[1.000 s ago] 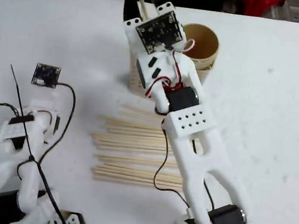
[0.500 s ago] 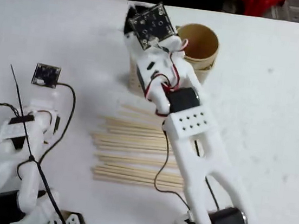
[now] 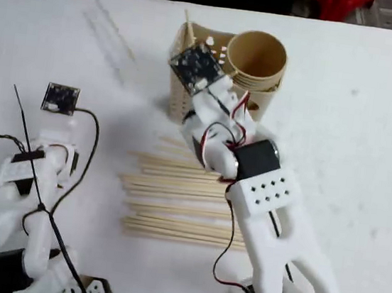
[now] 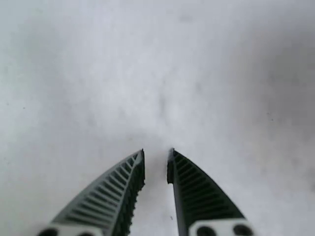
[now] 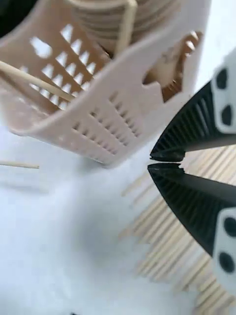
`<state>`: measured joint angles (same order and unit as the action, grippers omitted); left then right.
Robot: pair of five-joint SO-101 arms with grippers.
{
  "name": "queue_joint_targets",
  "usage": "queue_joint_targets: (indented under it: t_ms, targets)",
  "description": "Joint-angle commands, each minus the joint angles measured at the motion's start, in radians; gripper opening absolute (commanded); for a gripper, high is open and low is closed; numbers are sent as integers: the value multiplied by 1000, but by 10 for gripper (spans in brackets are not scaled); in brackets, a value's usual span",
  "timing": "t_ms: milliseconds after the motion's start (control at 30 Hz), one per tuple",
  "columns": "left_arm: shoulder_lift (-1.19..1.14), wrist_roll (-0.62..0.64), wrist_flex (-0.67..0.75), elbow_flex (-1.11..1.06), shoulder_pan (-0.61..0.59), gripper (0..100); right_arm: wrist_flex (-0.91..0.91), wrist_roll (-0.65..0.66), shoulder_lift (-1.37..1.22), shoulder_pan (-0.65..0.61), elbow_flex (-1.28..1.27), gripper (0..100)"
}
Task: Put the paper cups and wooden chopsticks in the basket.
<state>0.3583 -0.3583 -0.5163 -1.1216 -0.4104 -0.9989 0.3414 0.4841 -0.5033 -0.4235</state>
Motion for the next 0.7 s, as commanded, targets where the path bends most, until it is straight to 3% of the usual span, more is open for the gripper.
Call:
queue_joint_targets:
  t_ms: [0, 200, 467, 667]
  targets:
    - [24, -12, 23, 2, 24, 99, -1, -2, 64, 8, -89, 22]
    - [24, -12, 23, 2, 24, 99, -8, 11, 91, 5, -195, 22]
    - [24, -12, 23, 2, 24, 99, -8, 262, 87, -1, -379, 21]
    - [24, -12, 23, 2, 24, 99, -105, 379, 91, -142, -491, 66]
